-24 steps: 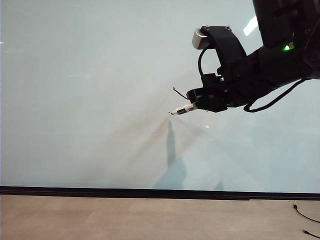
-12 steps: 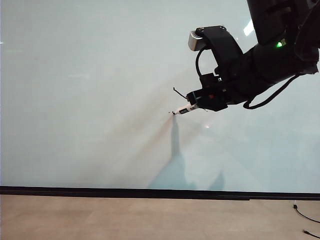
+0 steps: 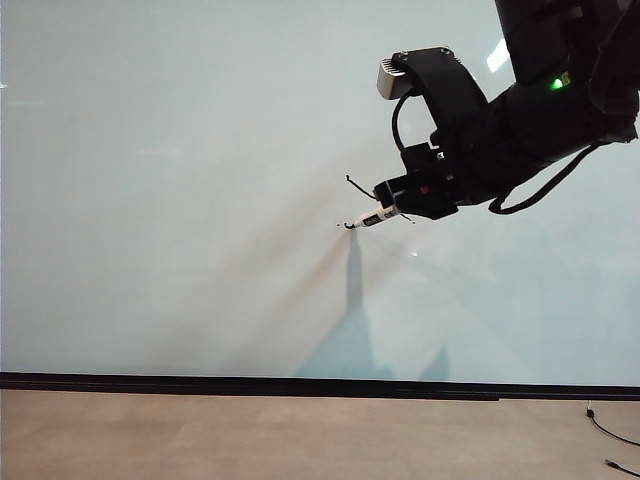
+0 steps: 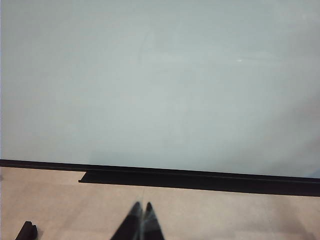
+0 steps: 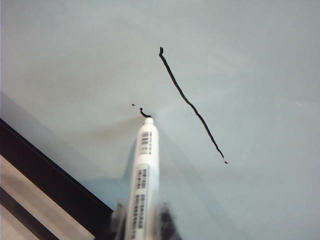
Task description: Pick up the pen on the shelf to the right of the whiteboard and draw a cross mark.
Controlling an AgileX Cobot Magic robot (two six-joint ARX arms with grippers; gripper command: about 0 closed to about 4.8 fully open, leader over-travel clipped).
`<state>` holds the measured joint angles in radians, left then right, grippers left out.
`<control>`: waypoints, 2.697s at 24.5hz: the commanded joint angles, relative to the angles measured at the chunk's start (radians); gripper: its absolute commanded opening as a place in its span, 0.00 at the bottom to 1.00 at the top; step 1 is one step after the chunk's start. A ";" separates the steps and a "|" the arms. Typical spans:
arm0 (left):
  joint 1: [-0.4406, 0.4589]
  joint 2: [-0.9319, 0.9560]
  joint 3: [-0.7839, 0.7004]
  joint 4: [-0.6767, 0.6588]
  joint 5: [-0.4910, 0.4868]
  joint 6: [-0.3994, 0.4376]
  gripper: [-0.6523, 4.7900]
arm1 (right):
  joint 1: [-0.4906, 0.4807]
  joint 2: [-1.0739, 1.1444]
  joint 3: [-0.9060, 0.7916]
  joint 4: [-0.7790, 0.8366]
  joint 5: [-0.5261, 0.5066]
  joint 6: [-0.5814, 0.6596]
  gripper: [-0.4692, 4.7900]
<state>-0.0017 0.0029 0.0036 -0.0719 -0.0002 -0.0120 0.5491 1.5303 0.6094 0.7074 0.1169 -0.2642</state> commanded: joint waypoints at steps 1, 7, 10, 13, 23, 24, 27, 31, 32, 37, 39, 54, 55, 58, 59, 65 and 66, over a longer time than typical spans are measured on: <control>0.000 0.000 0.003 0.005 0.003 0.004 0.11 | -0.006 -0.018 0.006 0.038 0.050 -0.006 0.08; 0.000 0.000 0.003 0.005 0.003 0.004 0.11 | -0.006 -0.030 0.006 0.037 0.050 -0.018 0.08; 0.000 0.000 0.003 0.005 0.003 0.004 0.11 | -0.005 -0.041 0.006 0.030 0.069 -0.024 0.08; 0.000 0.000 0.003 0.005 0.003 0.004 0.11 | -0.006 -0.048 0.005 0.029 0.074 -0.027 0.08; 0.000 0.000 0.003 0.005 0.003 0.004 0.11 | -0.006 -0.079 0.005 0.025 0.099 -0.051 0.08; 0.000 0.000 0.003 0.005 0.003 0.004 0.11 | -0.007 -0.083 0.005 0.023 0.104 -0.051 0.08; 0.000 0.000 0.003 0.005 0.003 0.004 0.11 | -0.010 -0.090 0.005 0.022 0.121 -0.055 0.08; 0.000 0.000 0.003 0.005 0.003 0.004 0.11 | -0.021 -0.101 0.005 0.021 0.121 -0.056 0.08; 0.000 0.000 0.003 0.005 0.004 0.004 0.11 | -0.026 -0.106 0.005 0.021 0.120 -0.058 0.08; 0.000 0.000 0.003 0.005 0.003 0.004 0.11 | -0.032 -0.140 0.005 -0.001 0.129 -0.075 0.08; 0.000 0.000 0.003 0.005 0.003 0.004 0.11 | -0.032 -0.152 0.005 -0.008 0.130 -0.081 0.08; 0.000 0.000 0.003 0.005 0.003 0.004 0.11 | -0.039 -0.230 0.005 -0.031 0.162 -0.111 0.08; 0.000 0.000 0.003 0.005 0.003 0.004 0.11 | -0.039 -0.232 0.005 -0.031 0.162 -0.111 0.08; 0.000 0.000 0.003 0.005 0.003 0.004 0.11 | -0.039 -0.245 0.005 -0.031 0.166 -0.114 0.08; 0.000 0.000 0.003 0.005 0.003 0.004 0.11 | -0.039 -0.249 0.005 -0.033 0.166 -0.114 0.08; 0.000 0.000 0.003 0.005 0.003 0.004 0.11 | -0.039 -0.253 0.005 -0.053 0.165 -0.110 0.08; 0.000 0.000 0.003 0.005 0.003 0.004 0.11 | -0.039 -0.253 0.004 -0.063 0.165 -0.108 0.08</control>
<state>-0.0017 0.0025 0.0036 -0.0719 -0.0002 -0.0124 0.5190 1.2823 0.6041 0.6140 0.2317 -0.3729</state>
